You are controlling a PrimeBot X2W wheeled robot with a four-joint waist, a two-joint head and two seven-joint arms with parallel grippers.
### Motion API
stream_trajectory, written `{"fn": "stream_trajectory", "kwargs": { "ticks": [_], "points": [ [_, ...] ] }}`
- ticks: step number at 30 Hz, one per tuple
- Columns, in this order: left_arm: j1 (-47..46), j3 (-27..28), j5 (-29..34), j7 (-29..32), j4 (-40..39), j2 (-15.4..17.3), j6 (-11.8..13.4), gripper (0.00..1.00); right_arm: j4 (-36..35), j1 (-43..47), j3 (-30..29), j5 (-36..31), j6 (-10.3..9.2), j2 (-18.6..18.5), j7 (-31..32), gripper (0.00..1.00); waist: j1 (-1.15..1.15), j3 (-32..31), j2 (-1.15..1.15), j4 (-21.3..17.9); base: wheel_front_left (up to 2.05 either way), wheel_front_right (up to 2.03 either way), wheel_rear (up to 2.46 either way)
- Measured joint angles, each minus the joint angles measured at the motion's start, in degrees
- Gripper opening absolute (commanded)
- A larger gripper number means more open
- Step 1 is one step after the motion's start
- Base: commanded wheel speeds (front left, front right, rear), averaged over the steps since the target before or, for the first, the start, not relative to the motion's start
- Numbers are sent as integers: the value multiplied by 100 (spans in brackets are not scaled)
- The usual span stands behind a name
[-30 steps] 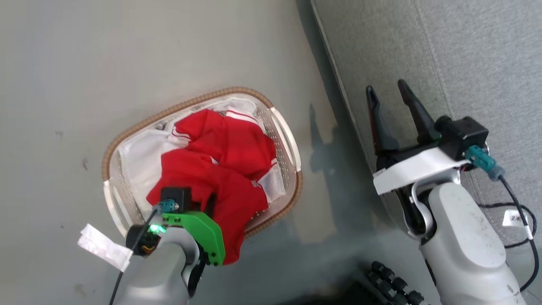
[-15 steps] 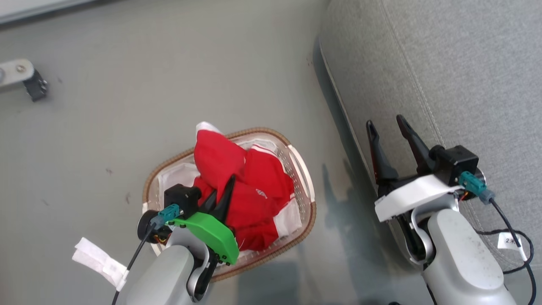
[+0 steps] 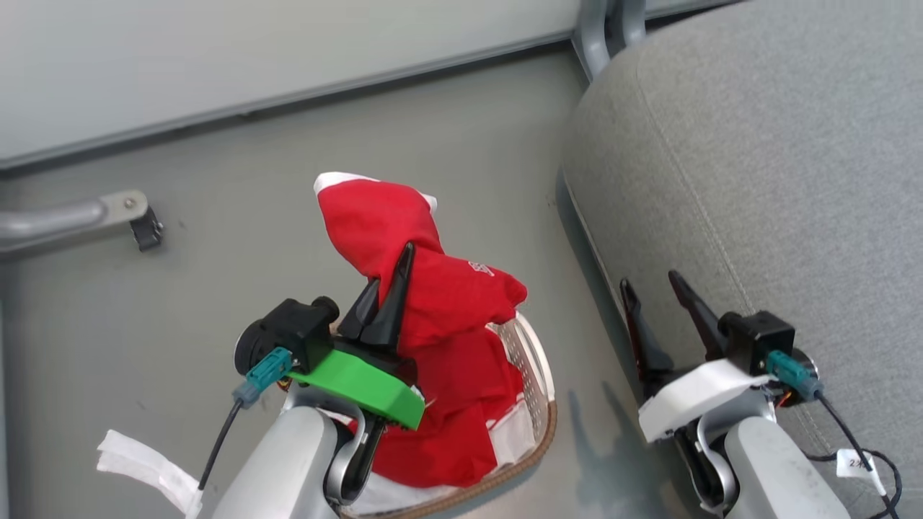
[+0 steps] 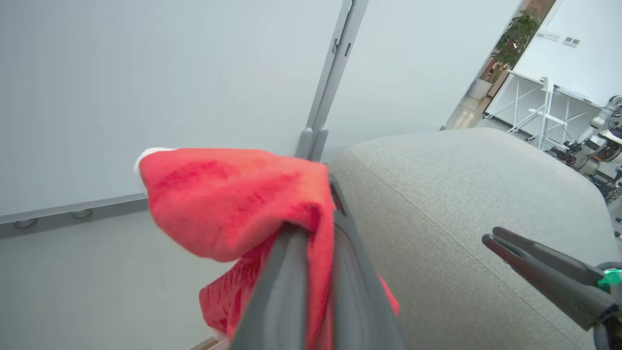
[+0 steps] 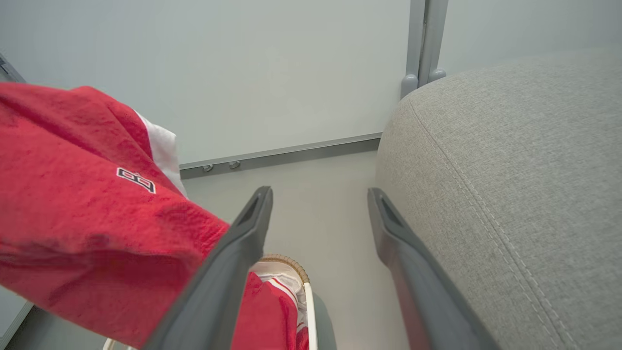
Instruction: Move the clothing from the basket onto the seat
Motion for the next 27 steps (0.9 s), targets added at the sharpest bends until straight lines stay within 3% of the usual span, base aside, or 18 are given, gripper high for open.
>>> {"fn": "stream_trajectory", "kwargs": {
  "ticks": [14,19,27],
  "points": [
    [279,185,111,0,-765,-59,0,0,124,648,257,-44,0,-9,0,100,0,-1107,0,113,0,0,0],
    [336,160,146,0,-769,-64,0,0,-18,538,1149,-222,0,-252,1,100,0,-1260,0,152,0,0,0],
    [417,36,98,0,-671,-85,0,0,-348,-374,2731,-181,2,-553,0,100,0,-1277,0,198,0,0,0]
  ]
}}
